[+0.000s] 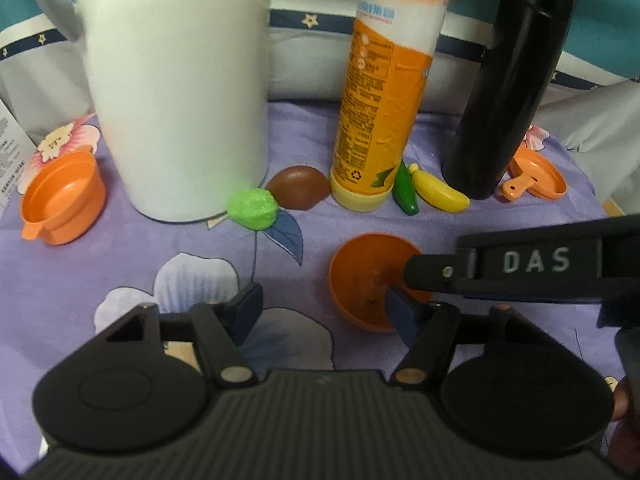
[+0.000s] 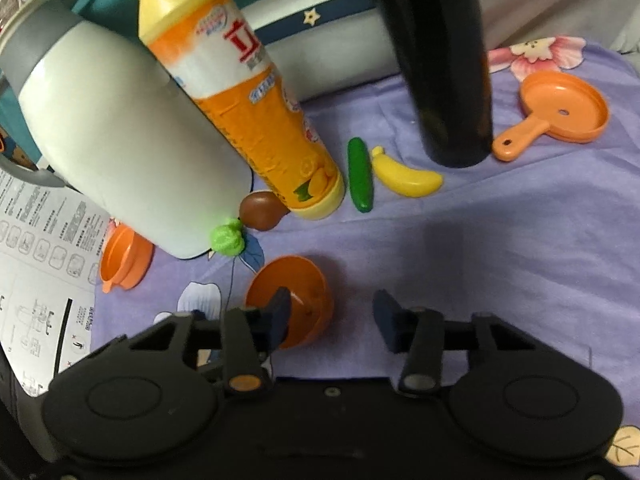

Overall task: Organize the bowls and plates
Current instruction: 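Close both grippers on the rim of the orange bowl, then lift the orange bowl with both grippers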

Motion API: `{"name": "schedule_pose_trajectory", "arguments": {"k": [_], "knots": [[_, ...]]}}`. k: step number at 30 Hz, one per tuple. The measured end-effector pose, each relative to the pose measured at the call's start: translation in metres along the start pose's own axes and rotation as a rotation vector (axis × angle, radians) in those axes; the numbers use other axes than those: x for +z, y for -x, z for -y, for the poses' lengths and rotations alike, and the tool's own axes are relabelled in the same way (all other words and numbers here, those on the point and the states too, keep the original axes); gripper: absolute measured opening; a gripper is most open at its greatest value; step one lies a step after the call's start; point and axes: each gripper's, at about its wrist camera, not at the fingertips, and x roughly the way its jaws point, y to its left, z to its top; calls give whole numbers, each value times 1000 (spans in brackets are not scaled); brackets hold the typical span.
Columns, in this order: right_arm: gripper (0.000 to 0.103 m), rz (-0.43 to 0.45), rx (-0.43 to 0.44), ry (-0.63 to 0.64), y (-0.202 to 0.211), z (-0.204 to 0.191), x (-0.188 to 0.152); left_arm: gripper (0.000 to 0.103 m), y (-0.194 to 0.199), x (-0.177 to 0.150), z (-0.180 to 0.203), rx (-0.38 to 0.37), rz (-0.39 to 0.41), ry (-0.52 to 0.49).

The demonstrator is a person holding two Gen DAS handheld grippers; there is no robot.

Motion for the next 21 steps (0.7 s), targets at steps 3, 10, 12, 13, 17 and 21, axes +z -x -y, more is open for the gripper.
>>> {"name": "schedule_pose_trajectory", "arguments": {"k": [3, 10, 12, 13, 17, 21], "knots": [[36, -6, -1, 8, -8, -1, 1, 54, -5, 1, 0, -9, -9, 3], [15, -4, 13, 7, -19, 1, 0, 25, -16, -2, -2, -53, -53, 33], [14, -2, 20, 3, -20, 1, -1, 18, -17, -3, -2, -56, -59, 35], [13, -2, 23, 2, -20, 1, -1, 17, -18, -3, -2, -56, -60, 34], [13, -6, 30, 6, -22, -1, -2, 15, -17, -5, 0, -53, -58, 25], [13, -7, 26, 10, -23, -2, -3, 15, -18, -4, 0, -53, -59, 27]]}}
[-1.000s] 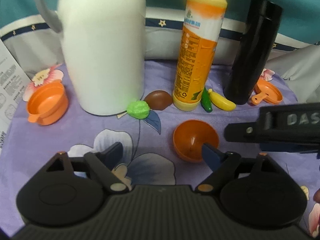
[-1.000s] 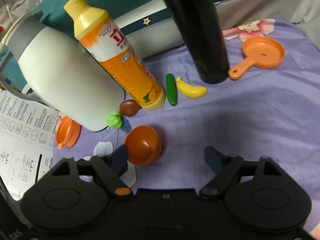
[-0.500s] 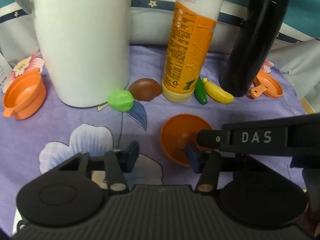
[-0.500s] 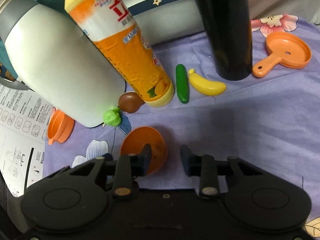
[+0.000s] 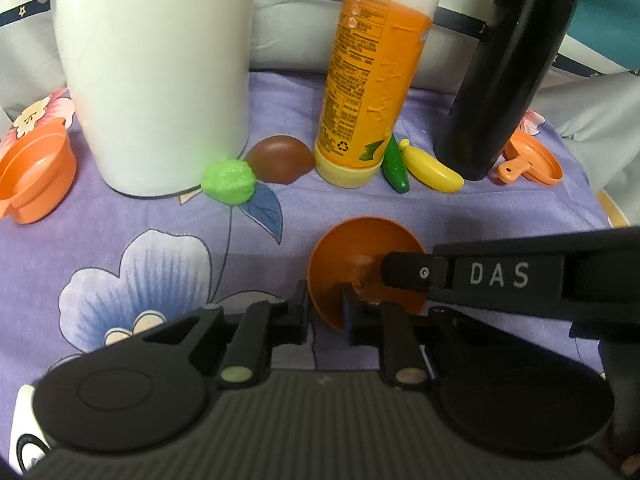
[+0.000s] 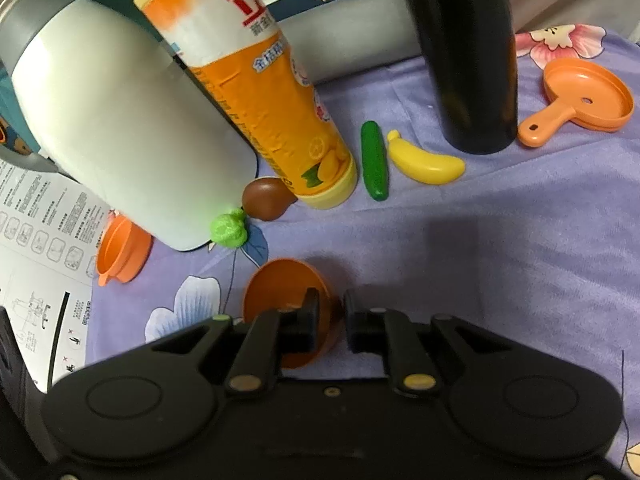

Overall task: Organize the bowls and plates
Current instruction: 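Lift the orange bowl with both grippers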

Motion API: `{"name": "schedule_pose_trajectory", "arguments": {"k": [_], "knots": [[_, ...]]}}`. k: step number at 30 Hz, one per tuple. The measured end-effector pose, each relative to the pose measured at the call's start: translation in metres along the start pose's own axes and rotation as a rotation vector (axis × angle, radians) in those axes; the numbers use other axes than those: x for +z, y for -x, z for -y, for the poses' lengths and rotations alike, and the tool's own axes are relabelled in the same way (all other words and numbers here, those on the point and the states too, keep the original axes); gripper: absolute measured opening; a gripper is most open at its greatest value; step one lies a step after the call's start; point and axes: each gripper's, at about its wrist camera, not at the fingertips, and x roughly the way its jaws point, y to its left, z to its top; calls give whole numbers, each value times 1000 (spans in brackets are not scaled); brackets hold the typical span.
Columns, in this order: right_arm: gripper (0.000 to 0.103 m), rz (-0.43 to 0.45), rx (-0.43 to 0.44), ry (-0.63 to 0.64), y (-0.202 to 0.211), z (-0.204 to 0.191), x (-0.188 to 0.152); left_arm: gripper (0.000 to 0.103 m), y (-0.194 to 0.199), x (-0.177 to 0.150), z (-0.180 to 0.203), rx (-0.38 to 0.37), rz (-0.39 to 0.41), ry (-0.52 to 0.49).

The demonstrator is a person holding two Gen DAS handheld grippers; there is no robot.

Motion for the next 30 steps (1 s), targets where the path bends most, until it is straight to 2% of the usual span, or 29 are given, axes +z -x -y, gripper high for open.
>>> {"name": "schedule_pose_trajectory", "arguments": {"k": [22, 26, 30], "knots": [[15, 37, -36, 90, 3, -3, 0, 19, -2, 2, -2, 9, 7, 9], [15, 43, -43, 100, 5, -4, -2, 9, 0, 0, 1, 9, 31, -17], [12, 65, -55, 161, 8, -16, -7, 9, 2, -1, 3, 23, 32, -28]]}}
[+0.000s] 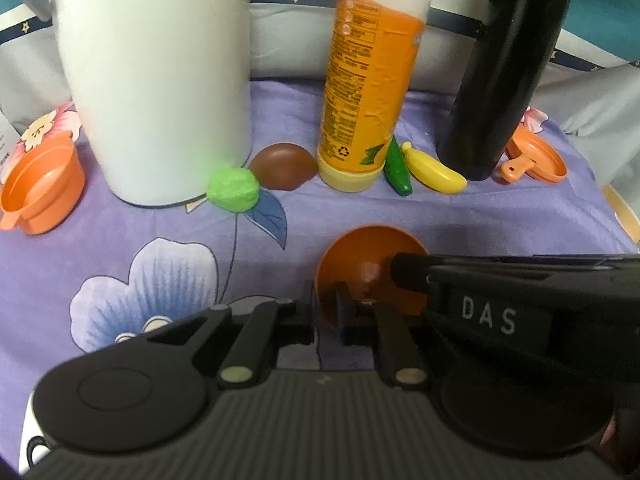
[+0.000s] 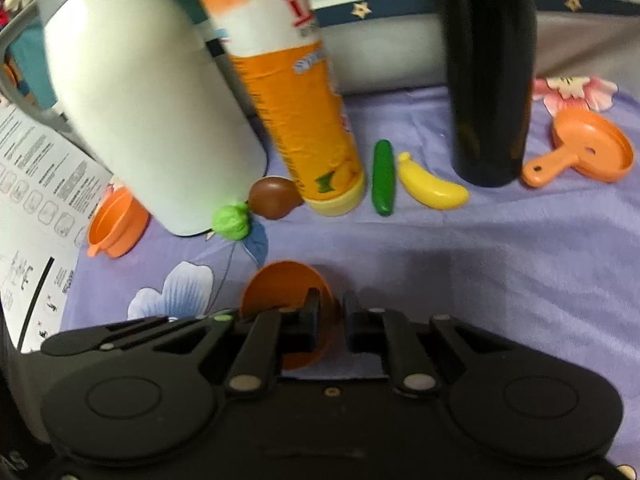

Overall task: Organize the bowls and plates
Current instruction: 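Lift the orange bowl with both grippers, then carry the orange bowl with both grippers and lower it into the clear bowl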

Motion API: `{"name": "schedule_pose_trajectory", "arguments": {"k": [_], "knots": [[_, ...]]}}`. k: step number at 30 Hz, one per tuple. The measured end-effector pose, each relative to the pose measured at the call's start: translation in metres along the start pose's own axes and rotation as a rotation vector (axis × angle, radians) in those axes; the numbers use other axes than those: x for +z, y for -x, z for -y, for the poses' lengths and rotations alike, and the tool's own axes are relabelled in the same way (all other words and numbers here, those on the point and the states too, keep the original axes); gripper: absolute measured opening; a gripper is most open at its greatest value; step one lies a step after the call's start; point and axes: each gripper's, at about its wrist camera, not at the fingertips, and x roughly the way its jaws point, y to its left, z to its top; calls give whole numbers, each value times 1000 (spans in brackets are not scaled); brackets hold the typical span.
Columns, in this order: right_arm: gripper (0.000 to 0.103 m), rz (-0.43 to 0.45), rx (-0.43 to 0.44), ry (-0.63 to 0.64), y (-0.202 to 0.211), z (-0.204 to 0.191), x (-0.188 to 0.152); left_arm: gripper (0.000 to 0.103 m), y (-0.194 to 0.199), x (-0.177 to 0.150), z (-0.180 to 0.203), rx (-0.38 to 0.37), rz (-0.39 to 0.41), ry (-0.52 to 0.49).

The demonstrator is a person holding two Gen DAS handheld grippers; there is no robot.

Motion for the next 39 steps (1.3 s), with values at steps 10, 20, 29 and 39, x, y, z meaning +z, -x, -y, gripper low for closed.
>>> {"name": "schedule_pose_trajectory", "arguments": {"k": [10, 20, 29, 39], "knots": [[12, -7, 31, -52, 29, 1, -10, 9, 38, -12, 4, -4, -26, 14], [12, -1, 46, -69, 97, -6, -51, 9, 107, -50, 28, -12, -40, -13], [12, 32, 63, -73, 162, -14, -94, 10, 167, -85, 46, -22, -31, -42], [12, 52, 86, -88, 217, -9, -139, 10, 208, -117, 67, -38, -30, -82]]}}
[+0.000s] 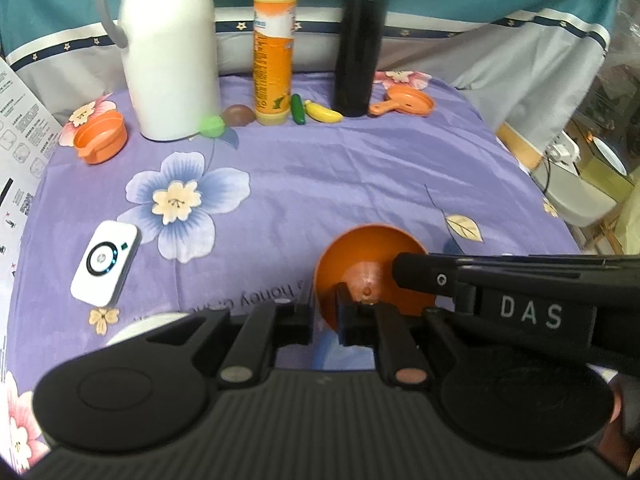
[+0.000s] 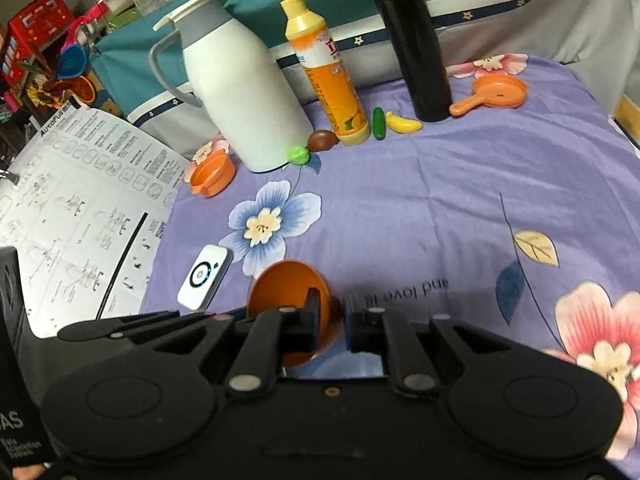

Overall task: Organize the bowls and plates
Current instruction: 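Carry the orange bowl with both grippers and lower it into the clear bowl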

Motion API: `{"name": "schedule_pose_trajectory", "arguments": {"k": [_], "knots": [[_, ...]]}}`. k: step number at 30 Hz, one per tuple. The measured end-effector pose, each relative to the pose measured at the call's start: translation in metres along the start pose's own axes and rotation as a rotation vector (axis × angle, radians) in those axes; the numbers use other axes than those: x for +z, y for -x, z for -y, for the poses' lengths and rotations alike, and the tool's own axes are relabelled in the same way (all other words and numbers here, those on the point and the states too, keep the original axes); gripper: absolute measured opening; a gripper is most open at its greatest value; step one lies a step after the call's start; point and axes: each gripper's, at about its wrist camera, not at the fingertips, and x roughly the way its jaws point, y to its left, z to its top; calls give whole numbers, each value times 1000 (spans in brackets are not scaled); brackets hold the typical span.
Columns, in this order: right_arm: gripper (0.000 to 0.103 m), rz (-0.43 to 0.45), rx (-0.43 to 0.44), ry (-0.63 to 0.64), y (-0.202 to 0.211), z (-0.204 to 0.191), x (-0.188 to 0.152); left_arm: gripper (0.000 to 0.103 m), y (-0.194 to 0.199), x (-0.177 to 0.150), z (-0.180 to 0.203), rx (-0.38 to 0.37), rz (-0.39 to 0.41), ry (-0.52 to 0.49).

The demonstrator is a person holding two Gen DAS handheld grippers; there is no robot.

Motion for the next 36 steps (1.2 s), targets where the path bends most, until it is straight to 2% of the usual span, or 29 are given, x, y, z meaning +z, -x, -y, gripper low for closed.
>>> {"name": "schedule_pose_trajectory", "arguments": {"k": [14, 36], "knots": [[13, -12, 4, -31, 30, 18, -37, 10, 9, -32, 18, -41, -32, -20], [15, -79, -8, -68, 14, 30, -55, 10, -14, -45, 27, -27, -100, -69]]}}
